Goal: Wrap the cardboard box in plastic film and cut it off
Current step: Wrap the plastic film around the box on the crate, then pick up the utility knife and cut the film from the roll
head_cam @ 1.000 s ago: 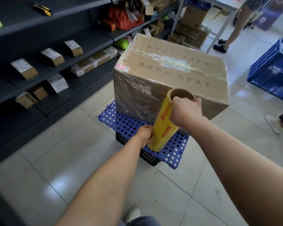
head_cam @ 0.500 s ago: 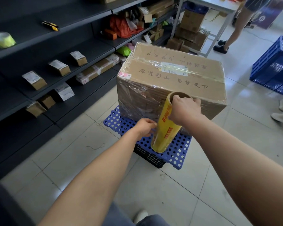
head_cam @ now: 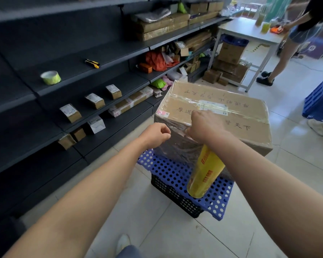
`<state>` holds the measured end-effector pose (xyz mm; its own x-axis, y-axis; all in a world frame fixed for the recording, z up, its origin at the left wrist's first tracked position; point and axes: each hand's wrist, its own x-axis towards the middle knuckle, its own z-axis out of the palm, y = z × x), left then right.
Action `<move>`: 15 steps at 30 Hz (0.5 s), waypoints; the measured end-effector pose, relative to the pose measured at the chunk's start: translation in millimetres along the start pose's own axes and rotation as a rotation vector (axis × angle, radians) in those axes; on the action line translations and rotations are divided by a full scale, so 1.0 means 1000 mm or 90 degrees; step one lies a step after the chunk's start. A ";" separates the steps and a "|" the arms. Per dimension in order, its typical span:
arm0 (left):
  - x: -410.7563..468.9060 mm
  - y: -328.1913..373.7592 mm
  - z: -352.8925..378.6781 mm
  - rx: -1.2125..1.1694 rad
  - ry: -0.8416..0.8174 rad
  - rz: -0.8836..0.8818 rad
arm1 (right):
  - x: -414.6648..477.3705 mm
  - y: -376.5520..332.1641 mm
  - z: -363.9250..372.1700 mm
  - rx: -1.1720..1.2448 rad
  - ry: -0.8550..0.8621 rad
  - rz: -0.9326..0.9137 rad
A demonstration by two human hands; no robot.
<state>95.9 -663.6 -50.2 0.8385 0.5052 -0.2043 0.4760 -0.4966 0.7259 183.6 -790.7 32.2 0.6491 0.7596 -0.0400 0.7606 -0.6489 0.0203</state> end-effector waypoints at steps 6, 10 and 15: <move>-0.012 -0.005 -0.091 0.149 0.054 0.036 | 0.044 -0.057 -0.027 0.001 0.031 -0.056; -0.014 -0.020 -0.168 0.232 0.096 0.044 | 0.077 -0.110 -0.048 0.018 0.052 -0.088; -0.007 -0.053 -0.252 0.310 0.145 0.034 | 0.129 -0.186 -0.068 0.032 0.106 -0.131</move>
<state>-2.4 -462.9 78.8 0.8120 0.5835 0.0122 0.5470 -0.7682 0.3325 126.8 -569.5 91.2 0.4768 0.8698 0.1268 0.8780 -0.4783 -0.0207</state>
